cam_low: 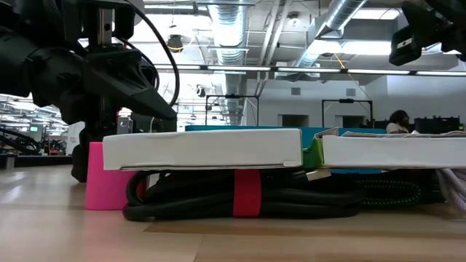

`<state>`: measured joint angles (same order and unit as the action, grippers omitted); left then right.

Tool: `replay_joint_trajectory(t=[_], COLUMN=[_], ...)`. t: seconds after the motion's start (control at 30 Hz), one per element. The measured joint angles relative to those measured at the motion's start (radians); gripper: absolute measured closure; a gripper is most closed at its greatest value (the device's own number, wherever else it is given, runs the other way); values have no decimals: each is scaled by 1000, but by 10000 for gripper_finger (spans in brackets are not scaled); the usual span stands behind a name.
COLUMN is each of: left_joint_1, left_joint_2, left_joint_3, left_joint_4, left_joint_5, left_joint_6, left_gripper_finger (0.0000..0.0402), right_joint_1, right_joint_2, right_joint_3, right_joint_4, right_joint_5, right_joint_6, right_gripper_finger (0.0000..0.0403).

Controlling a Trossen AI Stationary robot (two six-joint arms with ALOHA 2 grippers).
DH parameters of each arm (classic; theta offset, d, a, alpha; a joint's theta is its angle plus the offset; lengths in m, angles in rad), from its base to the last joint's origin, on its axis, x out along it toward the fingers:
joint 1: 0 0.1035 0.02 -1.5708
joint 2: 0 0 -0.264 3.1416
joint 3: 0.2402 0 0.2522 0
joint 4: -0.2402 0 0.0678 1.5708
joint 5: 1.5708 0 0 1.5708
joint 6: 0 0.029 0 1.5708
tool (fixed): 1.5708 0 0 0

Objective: Pick and place items into bin
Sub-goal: Put the left white card reader box into the top blue basket

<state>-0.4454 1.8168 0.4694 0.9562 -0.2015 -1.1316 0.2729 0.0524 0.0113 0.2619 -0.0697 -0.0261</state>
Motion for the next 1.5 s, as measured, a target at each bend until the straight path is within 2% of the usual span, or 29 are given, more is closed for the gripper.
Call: replay_joint_trajectory(t=[1.5], left_joint_1=[14], left_joint_2=[2], left_joint_3=[23], left_joint_4=[-29], left_joint_5=[44], left_joint_6=[49], left_gripper_finger=[223], right_joint_1=[0], right_joint_2=[0], right_joint_3=[0], right_joint_4=[0], right_joint_5=[0], right_joint_6=[0], right_gripper_finger=[294])
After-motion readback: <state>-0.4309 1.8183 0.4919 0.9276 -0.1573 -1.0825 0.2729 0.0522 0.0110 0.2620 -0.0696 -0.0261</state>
